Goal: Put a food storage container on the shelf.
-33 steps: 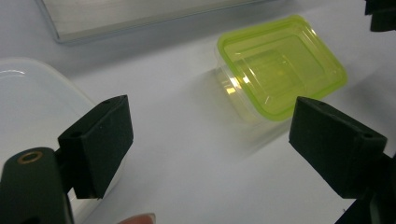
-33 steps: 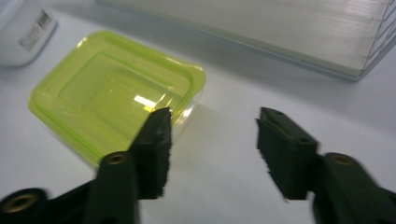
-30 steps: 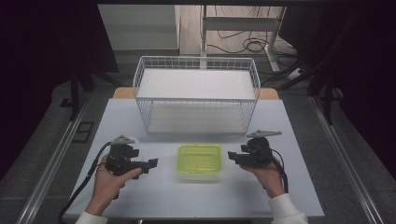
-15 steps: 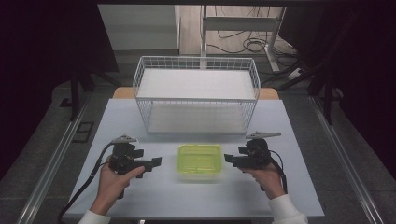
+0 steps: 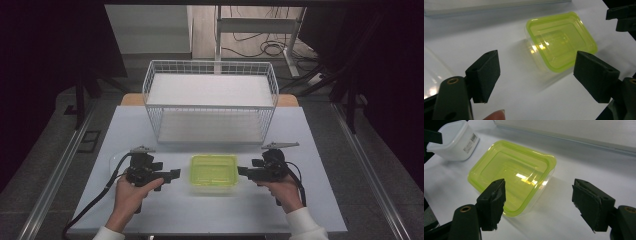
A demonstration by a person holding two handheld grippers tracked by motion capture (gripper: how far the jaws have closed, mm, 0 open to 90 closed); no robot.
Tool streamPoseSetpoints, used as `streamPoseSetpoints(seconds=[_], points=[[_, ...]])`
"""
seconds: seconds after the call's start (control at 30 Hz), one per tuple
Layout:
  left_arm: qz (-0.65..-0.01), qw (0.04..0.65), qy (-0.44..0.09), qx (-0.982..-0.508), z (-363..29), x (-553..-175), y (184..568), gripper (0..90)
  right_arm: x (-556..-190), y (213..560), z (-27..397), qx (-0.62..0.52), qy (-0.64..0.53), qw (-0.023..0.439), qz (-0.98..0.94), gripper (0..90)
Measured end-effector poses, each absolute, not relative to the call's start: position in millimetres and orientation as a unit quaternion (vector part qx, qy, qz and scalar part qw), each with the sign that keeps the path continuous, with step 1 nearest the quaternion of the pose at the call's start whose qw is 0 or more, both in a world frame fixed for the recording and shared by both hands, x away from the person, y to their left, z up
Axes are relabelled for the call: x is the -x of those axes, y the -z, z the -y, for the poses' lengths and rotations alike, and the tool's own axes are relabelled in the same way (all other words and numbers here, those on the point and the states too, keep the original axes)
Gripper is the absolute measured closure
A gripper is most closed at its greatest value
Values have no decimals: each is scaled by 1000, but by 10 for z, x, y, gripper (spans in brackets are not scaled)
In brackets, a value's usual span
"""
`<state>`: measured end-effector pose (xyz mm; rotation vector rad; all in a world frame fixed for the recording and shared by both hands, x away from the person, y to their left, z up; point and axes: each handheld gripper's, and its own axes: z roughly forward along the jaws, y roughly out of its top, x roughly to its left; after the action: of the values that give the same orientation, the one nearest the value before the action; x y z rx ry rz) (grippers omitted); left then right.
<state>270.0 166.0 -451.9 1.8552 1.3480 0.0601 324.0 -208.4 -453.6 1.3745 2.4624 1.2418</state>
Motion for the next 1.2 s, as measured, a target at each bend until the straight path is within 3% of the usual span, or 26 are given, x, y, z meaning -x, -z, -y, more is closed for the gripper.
streamPoseSetpoints(seconds=[0.4,0.63,0.87,1.2], points=[[-551,418,50,-721,-1556,-3027,4706,270,-3342,4599,2006,-454,-395,6,-798,303],[-545,410,69,-728,-1425,-3117,4779,299,-3363,4660,1934,-461,-395,-13,-795,345],[-550,412,87,-722,-1408,-3210,4854,401,-3394,4761,1885,-473,-397,-30,-786,365],[-562,401,106,-716,-1395,-3303,4980,417,-3464,4908,1872,-491,-386,-32,-780,412]])
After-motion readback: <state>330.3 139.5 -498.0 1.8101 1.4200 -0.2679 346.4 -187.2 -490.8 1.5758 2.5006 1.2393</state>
